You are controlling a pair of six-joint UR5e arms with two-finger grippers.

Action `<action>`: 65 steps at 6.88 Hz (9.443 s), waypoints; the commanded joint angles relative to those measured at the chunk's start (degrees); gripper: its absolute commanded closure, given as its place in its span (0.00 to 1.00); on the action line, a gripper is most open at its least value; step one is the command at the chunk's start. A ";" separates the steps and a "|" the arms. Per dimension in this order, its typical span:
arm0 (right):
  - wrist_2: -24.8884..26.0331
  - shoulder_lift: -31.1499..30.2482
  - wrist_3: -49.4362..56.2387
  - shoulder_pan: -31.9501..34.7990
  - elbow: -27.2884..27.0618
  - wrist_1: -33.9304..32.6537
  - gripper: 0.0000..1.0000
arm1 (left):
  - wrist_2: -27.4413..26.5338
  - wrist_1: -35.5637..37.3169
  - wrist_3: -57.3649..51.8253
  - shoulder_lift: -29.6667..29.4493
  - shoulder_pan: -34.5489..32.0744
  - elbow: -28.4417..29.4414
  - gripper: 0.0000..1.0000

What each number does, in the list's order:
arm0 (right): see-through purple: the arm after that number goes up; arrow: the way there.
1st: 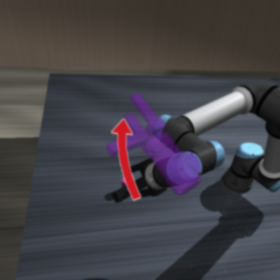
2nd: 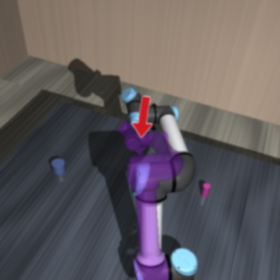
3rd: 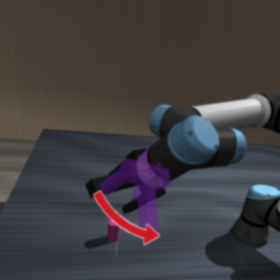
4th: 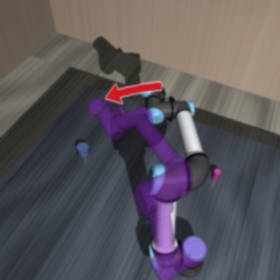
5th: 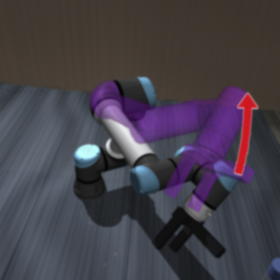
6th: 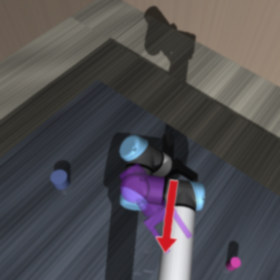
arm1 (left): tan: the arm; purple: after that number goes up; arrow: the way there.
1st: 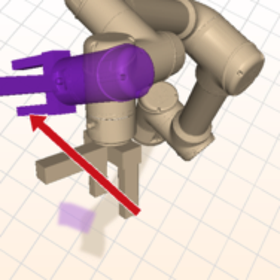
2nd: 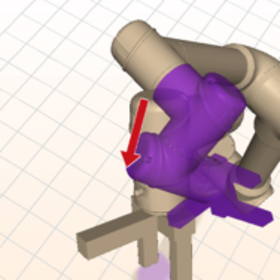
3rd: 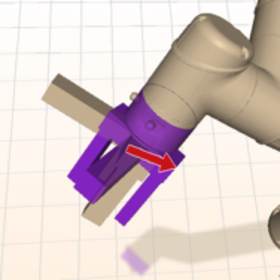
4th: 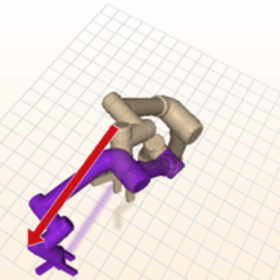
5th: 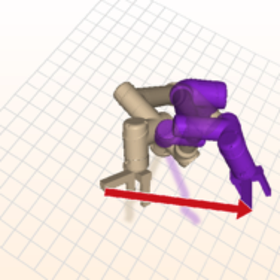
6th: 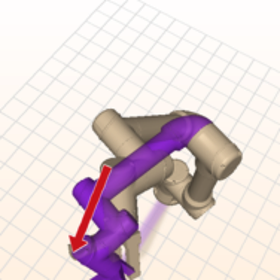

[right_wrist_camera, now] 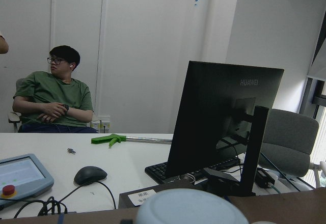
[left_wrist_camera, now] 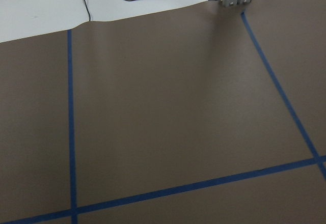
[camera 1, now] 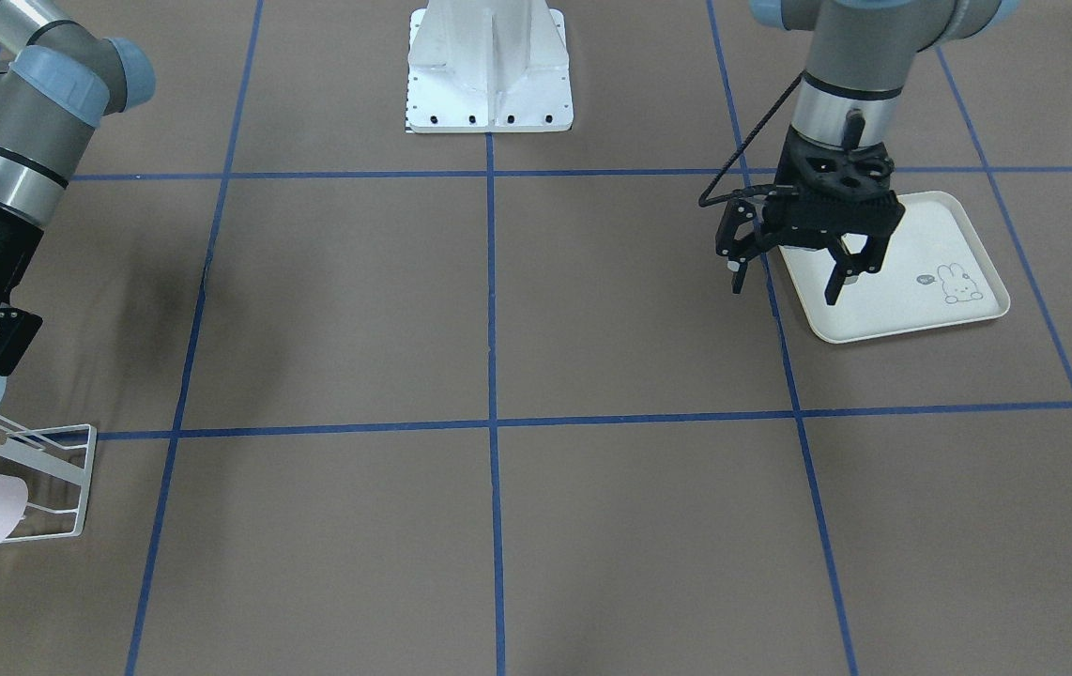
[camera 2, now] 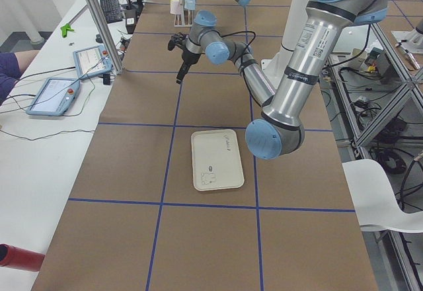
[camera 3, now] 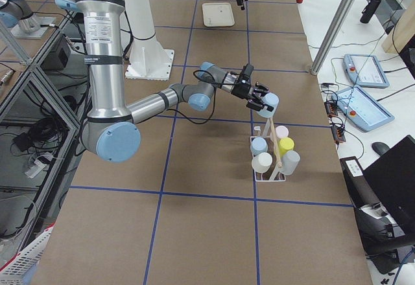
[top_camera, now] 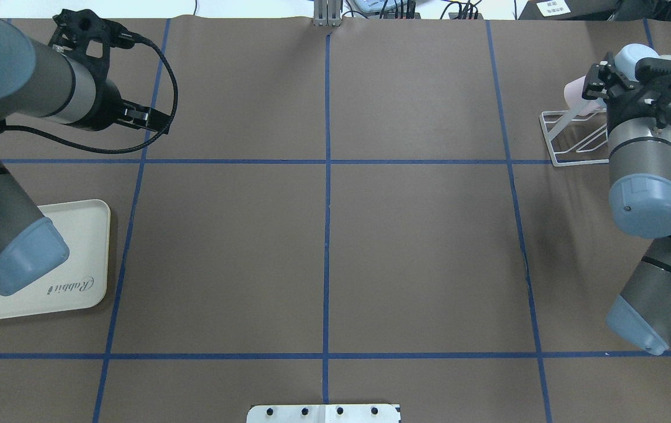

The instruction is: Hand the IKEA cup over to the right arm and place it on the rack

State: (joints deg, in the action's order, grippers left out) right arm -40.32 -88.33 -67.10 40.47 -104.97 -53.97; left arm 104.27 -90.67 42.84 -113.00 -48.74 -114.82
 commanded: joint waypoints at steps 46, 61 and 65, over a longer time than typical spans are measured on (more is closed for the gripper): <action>-96.53 0.88 73.94 50.58 13.74 -40.67 0.00 | 31.25 -0.39 -50.25 23.53 -41.61 22.19 0.00; -91.17 -0.70 74.13 51.20 14.00 -39.81 0.00 | 31.34 -1.09 -41.97 23.71 -41.61 22.62 0.00; -91.17 -0.96 70.35 51.20 14.18 -39.81 0.00 | 31.34 -1.00 -41.97 23.71 -41.61 22.80 0.00</action>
State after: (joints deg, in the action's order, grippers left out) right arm -131.49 -89.20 3.51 91.67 -90.86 -93.71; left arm 135.62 -91.70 0.88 -89.30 -90.35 -92.06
